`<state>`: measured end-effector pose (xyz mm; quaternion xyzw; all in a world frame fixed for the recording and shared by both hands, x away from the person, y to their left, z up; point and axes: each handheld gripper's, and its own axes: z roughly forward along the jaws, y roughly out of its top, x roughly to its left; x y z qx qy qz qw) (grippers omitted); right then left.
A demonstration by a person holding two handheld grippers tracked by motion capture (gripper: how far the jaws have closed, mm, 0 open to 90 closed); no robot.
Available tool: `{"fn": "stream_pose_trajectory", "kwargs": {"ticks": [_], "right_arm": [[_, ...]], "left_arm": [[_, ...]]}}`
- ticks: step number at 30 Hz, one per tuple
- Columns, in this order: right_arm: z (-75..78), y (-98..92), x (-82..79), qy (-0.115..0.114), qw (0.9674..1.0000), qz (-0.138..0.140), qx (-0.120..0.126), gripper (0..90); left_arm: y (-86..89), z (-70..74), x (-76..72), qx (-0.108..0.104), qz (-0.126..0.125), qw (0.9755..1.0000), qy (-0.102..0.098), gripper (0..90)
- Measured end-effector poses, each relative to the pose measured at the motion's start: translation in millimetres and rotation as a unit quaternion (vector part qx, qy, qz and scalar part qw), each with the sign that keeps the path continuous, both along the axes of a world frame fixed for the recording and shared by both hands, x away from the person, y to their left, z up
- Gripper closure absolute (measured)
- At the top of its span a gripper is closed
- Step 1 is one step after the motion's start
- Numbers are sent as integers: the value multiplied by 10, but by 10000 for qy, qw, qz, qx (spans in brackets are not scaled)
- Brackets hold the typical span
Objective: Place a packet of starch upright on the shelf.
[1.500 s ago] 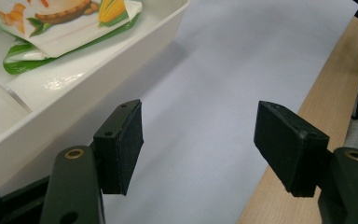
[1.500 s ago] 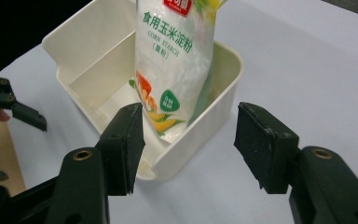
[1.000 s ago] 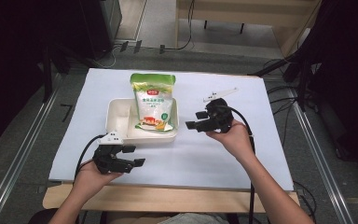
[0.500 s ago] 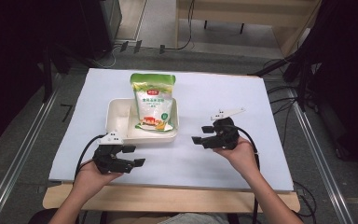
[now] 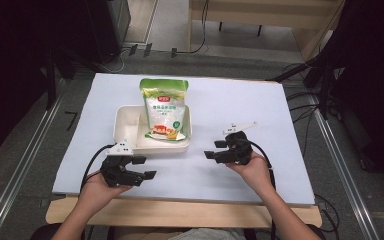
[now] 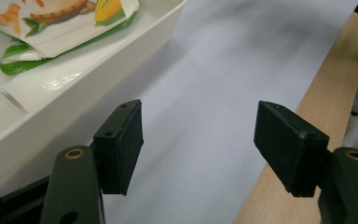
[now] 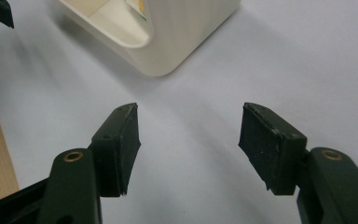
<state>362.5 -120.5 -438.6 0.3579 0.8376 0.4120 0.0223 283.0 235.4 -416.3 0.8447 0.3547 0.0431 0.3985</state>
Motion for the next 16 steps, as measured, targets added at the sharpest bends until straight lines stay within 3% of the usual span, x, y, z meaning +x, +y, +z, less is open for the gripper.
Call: {"fn": "stream_pose_trajectory", "kwargs": {"ticks": [16], "right_arm": [[-79,29,11,144,9998,90,-129,367]], "left_arm": [[-10,-11,6,50,-2,10000,28,334]]}}
